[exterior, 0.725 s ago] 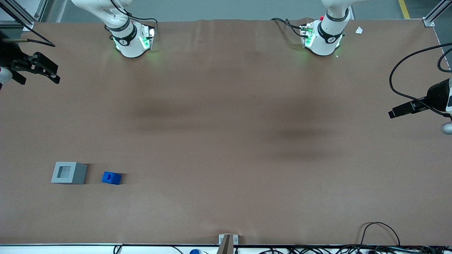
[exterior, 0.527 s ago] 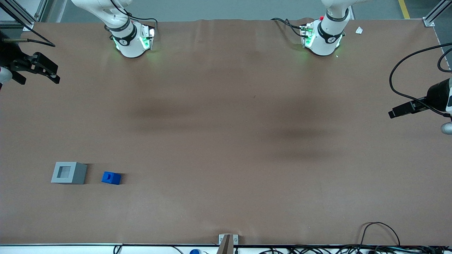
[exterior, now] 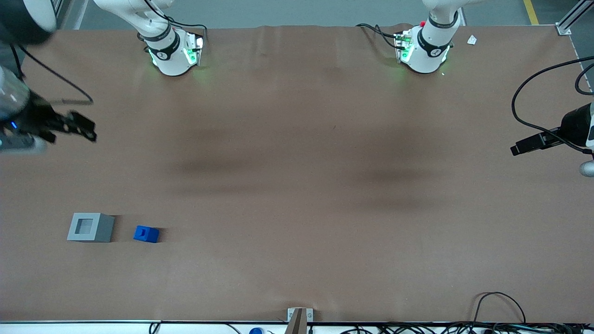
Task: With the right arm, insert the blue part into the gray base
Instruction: 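Move the open right gripper down over the small blue block, then close the right gripper on the blue block and lift it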
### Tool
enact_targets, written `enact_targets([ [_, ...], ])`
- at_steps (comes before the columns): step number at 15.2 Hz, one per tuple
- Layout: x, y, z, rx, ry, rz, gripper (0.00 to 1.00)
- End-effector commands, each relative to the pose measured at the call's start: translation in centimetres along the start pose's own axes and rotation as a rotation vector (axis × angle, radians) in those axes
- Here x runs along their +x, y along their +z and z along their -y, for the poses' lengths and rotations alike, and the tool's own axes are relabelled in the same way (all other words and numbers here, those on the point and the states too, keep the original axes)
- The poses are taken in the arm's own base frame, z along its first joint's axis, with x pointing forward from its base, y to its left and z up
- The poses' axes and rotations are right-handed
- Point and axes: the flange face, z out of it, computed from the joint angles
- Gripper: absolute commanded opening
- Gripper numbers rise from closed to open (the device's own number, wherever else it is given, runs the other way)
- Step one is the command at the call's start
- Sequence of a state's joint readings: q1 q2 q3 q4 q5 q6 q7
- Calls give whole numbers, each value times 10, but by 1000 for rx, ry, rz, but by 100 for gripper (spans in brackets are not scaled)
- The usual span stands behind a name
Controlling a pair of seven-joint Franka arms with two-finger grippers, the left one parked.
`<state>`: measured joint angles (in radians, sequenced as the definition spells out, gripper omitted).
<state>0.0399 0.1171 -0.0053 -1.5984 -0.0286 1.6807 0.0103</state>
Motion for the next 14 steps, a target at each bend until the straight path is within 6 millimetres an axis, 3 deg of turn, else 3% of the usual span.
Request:
enact_targets([
  [1, 44, 66, -10, 4, 31, 10, 100],
  [6, 93, 164, -24, 32, 75, -52, 100],
  [10, 115, 257, -9, 88, 97, -59, 100],
  [14, 130, 318, 1, 83, 90, -140, 100],
])
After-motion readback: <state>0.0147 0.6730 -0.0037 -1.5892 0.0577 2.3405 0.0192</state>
